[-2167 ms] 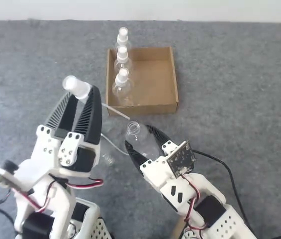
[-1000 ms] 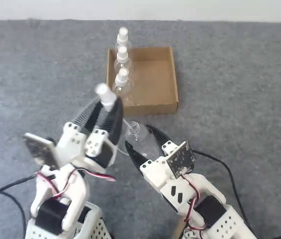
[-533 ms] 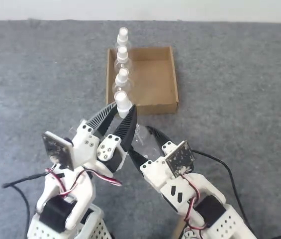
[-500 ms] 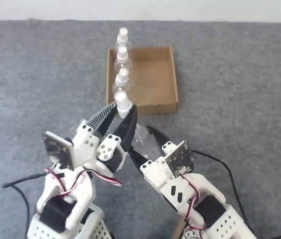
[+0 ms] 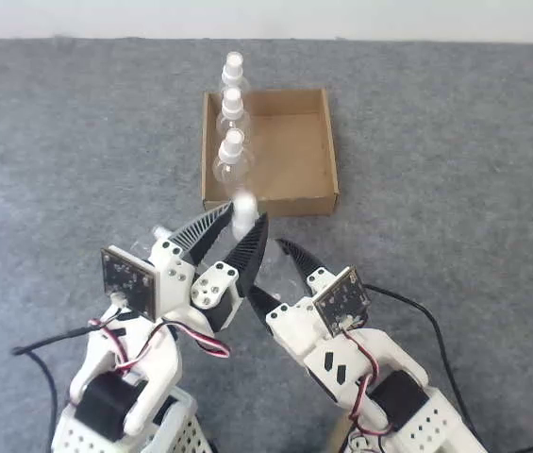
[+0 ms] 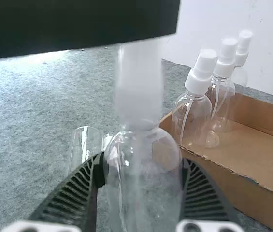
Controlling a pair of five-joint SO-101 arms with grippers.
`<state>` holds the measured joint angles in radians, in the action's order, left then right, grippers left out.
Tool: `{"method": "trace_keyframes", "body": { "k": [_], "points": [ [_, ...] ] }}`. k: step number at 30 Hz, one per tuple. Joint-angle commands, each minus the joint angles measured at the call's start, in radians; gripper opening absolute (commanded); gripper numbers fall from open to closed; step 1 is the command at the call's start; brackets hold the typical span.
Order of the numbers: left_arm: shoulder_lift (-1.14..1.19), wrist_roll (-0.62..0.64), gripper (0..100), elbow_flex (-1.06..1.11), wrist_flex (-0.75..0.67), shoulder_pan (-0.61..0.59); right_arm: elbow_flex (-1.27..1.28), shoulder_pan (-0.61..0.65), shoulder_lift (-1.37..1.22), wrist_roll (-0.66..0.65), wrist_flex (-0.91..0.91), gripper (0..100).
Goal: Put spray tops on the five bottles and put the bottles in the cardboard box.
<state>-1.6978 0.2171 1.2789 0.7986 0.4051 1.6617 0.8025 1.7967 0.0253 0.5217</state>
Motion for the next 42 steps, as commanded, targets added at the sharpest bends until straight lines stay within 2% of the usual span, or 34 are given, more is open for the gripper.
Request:
{"method": "trace_keyframes", "body": {
  "k": [1,8,15,23,37,42],
  "points": [
    [-0.011,-0.002,15,-0.012,0.003,-0.005,0.021,-0.018,0.016,-0.018,-0.002,10.1],
    [-0.011,0.066,23,-0.021,0.023,-0.025,0.021,-0.019,0.016,-0.018,0.001,10.1],
    [-0.025,0.072,23,-0.076,0.066,-0.114,0.021,-0.019,0.016,-0.018,-0.001,10.1],
    [-0.126,0.071,23,-0.067,0.110,-0.123,0.021,-0.019,0.016,-0.018,0.002,10.1],
    [-0.123,0.063,22,-0.065,0.112,-0.155,0.021,-0.127,0.016,-0.011,-0.005,10.1],
    [-0.123,0.000,22,-0.070,0.147,-0.209,0.021,-0.168,0.016,-0.011,-0.002,10.1]
  ]
}}
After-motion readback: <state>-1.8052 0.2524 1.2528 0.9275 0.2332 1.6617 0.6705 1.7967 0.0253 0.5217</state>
